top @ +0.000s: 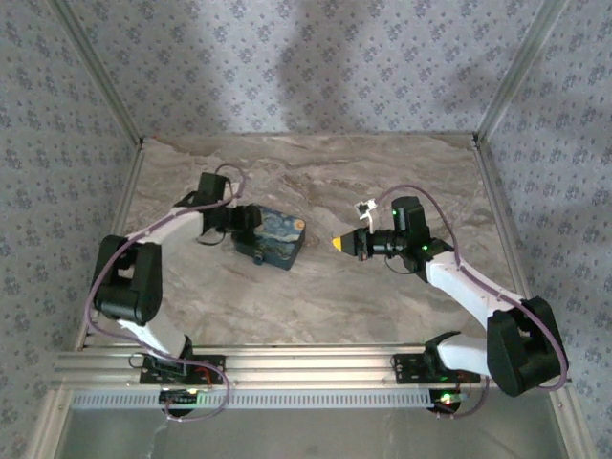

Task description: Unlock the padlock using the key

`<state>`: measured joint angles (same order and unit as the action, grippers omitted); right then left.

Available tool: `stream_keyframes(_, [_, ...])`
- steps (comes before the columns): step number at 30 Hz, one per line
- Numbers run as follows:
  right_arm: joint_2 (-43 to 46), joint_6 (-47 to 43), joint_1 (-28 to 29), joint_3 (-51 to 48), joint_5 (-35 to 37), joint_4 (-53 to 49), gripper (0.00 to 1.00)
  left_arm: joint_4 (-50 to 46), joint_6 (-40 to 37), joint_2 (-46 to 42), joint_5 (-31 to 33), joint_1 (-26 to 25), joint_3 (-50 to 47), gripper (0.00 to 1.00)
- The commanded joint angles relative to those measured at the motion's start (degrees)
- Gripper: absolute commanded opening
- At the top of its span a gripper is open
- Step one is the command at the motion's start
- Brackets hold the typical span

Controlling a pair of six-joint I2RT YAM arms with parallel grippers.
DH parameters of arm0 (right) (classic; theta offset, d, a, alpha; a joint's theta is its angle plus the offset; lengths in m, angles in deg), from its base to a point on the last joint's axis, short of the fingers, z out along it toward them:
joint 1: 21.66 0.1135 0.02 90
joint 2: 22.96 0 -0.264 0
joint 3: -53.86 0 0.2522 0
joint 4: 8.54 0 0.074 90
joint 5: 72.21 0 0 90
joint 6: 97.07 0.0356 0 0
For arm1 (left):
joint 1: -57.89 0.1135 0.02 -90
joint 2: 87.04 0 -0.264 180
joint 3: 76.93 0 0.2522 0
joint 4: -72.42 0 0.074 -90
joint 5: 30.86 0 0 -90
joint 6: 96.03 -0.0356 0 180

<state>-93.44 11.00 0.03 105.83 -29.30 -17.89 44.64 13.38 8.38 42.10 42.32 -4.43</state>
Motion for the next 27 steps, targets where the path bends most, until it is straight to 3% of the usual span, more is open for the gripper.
stream_keyframes(1, [-0.22, -0.84, 0.28, 1.53, 0.86, -1.43, 0.0, -2.74, 0.51, 6.0, -0.49, -4.3, 3.01, 0.63])
stream_keyframes(8, [-1.17, 0.2, -0.5, 1.19, 2.57, -1.33, 0.0, -2.68, 2.34, 14.4, -2.05, -11.44, 12.88, 0.61])
stream_keyframes(16, [-5.79, 3.12, -1.95, 2.01, 5.4, 1.86, 0.0, -5.16, 0.07, 19.97, -3.88, -12.71, 24.73, 0.64])
stream_keyframes(21, [-10.56, 4.26, -2.49, 4.98, 6.69, 2.72, 0.0, -6.43, -1.75, 15.88, -0.34, -12.25, 25.88, 0.73])
stream_keyframes(27, [-16.68, 4.0, -2.44, 9.55, 6.76, 2.34, 0.0, -2.06, -2.04, 3.13, 2.37, -10.53, 15.05, 0.79])
